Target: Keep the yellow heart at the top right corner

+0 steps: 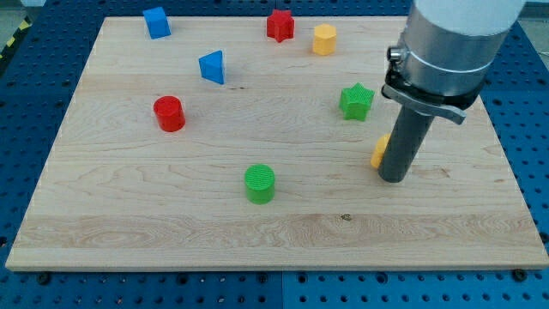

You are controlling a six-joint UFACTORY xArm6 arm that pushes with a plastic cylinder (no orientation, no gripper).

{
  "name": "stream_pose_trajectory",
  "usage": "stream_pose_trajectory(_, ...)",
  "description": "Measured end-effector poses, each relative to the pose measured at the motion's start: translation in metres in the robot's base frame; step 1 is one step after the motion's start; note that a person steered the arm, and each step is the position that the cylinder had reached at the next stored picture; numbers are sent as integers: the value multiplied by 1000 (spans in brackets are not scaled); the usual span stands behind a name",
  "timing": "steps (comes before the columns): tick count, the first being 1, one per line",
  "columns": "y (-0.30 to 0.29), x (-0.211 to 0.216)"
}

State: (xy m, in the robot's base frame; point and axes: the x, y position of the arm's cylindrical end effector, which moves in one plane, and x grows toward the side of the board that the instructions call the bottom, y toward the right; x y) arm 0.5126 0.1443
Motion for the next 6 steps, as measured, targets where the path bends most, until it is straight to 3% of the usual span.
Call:
stream_pose_trajectory(2, -5, -5)
stream_pose_trajectory(6, -6, -91)
